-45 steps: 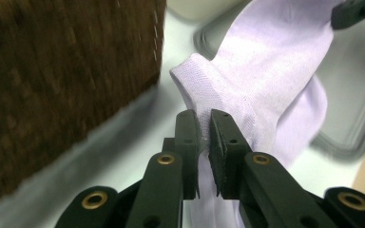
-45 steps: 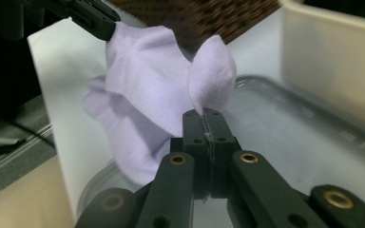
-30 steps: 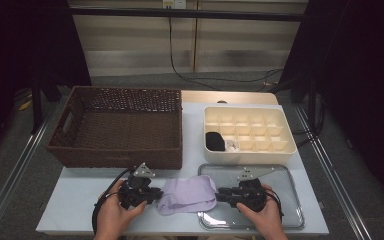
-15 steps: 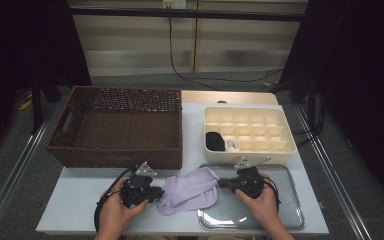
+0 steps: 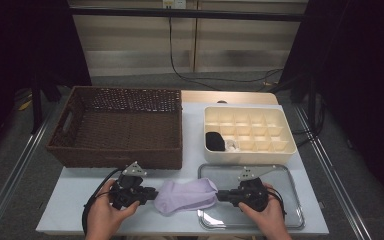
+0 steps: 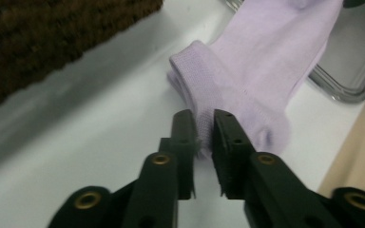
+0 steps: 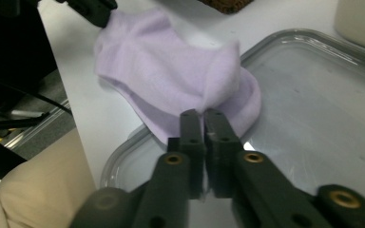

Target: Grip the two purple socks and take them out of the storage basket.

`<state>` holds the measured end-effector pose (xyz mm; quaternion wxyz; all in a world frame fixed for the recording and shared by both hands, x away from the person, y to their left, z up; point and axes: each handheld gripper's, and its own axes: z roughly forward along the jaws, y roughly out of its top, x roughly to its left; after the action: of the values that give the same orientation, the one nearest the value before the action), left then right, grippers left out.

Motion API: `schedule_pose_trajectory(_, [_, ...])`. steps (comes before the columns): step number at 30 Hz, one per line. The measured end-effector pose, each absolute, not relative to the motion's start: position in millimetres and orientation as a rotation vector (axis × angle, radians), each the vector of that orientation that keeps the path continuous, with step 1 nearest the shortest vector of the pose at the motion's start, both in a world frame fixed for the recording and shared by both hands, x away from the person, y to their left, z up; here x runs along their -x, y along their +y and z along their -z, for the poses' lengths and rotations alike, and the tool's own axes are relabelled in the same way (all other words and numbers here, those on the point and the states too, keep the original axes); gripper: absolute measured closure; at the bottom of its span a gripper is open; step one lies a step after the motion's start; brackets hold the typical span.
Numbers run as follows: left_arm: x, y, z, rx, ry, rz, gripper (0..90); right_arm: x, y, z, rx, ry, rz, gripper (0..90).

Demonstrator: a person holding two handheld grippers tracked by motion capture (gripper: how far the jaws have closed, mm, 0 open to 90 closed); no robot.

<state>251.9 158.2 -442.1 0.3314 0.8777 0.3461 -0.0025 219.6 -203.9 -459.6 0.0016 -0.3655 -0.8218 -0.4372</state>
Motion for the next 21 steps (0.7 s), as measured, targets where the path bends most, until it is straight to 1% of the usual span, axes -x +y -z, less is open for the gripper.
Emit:
schedule_pose_trajectory(1, [-252.7,158.8,442.7,-2.291,0.908,-0.006,69.2,-220.3,-205.4,460.2,1.152,-2.586,1.372,71.1])
schedule_pose_trajectory(2, [-253.7,158.1,443.7,-2.287,0.917,-0.013,68.0,-221.2,-206.4,459.8,1.162,-2.582,1.369,67.1])
schedule_pose_trajectory(5, [-256.0,154.8,442.0,-2.255,0.909,-0.045,65.9,-224.8,-211.5,454.9,1.187,-2.569,1.420,65.2])
schedule_pose_trajectory(7, [-257.8,150.0,442.0,-2.238,0.904,-0.088,60.4,-229.5,-211.2,449.7,1.200,-2.575,1.438,65.4])
schedule_pose_trajectory(9, [-259.9,145.6,443.7,-2.238,0.906,-0.075,60.6,-234.6,-207.5,446.0,1.204,-2.574,1.461,64.9])
schedule_pose_trajectory(12, [-261.2,138.9,449.7,-2.265,0.902,-0.090,60.3,-245.4,-192.5,442.2,1.190,-2.576,1.487,62.9])
schedule_pose_trajectory(15, [-261.2,134.4,456.6,-2.302,0.894,-0.101,62.2,-254.1,-176.8,445.5,1.174,-2.632,1.439,66.9])
schedule_pose_trajectory(17, [-260.8,133.4,458.4,-2.312,0.889,-0.099,63.2,-257.4,-172.6,452.1,1.165,-2.641,1.389,77.4])
schedule_pose_trajectory(19, [-260.1,133.1,458.2,-2.317,0.880,-0.108,63.5,-255.6,-173.8,459.7,1.170,-2.662,1.335,84.0])
schedule_pose_trajectory(21, [-260.4,134.7,456.8,-2.310,0.883,-0.106,63.4,-252.7,-179.0,466.5,1.185,-2.658,1.291,86.5])
